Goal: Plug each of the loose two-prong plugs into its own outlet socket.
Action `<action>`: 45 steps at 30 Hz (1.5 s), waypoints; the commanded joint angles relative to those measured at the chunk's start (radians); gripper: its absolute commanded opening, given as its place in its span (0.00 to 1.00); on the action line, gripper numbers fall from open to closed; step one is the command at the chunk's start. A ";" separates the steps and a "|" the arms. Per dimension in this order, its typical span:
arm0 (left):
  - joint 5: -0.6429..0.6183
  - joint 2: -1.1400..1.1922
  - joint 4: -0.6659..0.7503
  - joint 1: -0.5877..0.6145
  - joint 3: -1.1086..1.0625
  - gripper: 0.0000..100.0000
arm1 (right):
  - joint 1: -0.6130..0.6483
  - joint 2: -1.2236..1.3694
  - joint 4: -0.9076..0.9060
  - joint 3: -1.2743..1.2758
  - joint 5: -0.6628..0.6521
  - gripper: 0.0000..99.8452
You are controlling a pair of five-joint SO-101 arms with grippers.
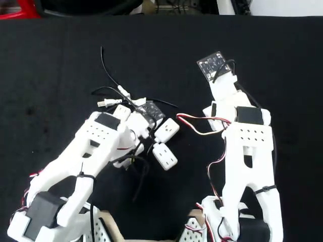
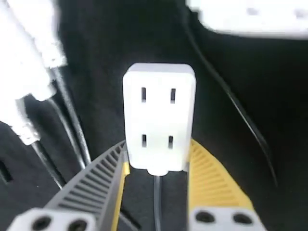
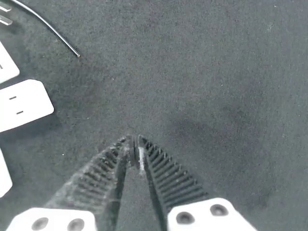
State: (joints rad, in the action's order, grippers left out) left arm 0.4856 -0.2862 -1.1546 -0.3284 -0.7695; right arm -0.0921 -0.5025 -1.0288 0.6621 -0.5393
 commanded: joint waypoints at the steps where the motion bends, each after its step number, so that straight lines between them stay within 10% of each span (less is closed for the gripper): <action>1: -0.009 -0.005 0.037 -0.004 -0.027 0.07 | 0.014 -0.019 0.015 -0.004 0.006 0.01; 16: 0.216 -0.233 -0.110 0.016 -0.077 0.22 | 0.051 -0.019 0.020 0.012 -0.002 0.02; 29: 0.176 -1.138 -0.121 0.378 -0.483 0.22 | 0.239 -0.016 -0.037 0.004 0.021 0.02; 45: 0.069 -1.505 -0.115 0.800 -0.774 0.22 | 0.628 0.613 0.161 -0.331 0.245 0.13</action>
State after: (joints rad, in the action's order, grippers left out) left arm 0.5608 -1.7499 -1.2712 0.4511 -1.5290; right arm 0.4864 -0.0821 -0.9321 0.4887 -0.3705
